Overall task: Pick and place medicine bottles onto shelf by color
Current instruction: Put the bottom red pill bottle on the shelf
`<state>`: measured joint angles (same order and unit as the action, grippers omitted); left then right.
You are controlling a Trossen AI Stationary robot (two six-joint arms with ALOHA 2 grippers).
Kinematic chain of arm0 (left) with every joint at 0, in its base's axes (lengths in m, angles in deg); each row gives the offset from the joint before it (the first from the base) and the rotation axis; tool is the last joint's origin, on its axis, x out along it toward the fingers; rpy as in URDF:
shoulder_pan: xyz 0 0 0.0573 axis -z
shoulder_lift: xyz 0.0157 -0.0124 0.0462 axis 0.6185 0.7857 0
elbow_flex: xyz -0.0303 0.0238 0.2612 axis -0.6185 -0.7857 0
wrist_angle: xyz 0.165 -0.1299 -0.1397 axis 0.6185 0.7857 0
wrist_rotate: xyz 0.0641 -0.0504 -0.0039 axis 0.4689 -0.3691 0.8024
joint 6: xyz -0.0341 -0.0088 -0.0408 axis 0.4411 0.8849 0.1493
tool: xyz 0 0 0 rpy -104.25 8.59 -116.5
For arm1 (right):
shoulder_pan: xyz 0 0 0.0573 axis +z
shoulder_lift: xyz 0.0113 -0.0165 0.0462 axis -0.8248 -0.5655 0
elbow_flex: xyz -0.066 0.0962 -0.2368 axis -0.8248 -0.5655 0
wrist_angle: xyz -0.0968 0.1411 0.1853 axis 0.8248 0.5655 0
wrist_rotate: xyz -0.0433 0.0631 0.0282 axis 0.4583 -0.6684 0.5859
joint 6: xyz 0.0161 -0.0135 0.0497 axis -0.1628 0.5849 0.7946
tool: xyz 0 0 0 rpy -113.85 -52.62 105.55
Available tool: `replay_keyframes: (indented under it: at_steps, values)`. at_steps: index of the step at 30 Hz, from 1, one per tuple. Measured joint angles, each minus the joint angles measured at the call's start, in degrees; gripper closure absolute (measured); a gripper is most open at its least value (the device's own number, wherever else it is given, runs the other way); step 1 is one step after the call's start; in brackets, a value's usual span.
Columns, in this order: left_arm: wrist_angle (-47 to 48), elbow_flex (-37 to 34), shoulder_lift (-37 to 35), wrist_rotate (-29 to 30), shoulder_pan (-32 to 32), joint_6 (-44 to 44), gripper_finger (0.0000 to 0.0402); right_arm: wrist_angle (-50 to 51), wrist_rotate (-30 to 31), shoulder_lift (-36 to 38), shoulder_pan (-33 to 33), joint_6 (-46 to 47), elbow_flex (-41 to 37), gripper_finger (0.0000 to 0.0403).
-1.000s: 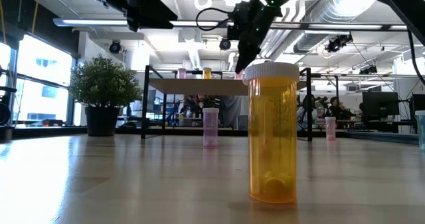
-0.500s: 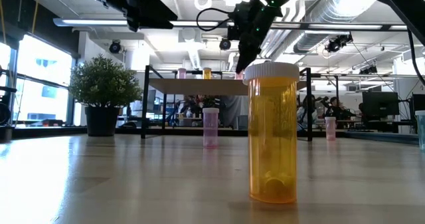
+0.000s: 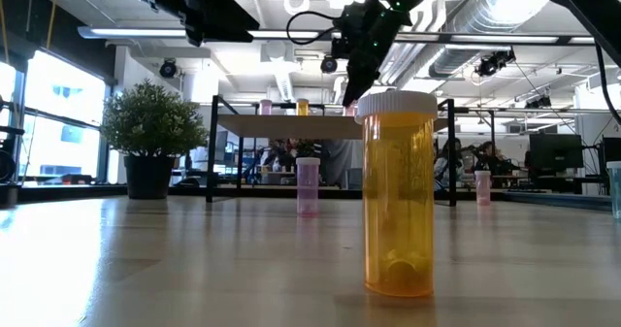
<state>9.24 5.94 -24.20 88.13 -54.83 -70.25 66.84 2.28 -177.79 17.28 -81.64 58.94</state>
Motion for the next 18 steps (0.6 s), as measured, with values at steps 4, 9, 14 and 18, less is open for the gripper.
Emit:
replay_keyframes:
  at_steps: [4,9,14,18]
  values:
    - [0.0,0.0,0.0,0.0,0.0,0.0,0.0165,-0.2,2.0,0.0,0.0,0.0,0.0,0.0201]
    - [0.0,0.0,0.0,0.0,0.0,0.0,0.0165,-0.2,2.6,0.0,0.0,-0.8,0.0,0.0188]
    - [0.0,0.0,0.0,0.0,0.0,0.0,0.0165,-0.9,2.5,0.0,0.0,-1.2,0.0,0.0185]
    - [0.0,0.0,0.0,0.0,0.0,0.0,0.0165,-1.1,2.5,0.0,0.0,-1.1,0.4,0.0185]
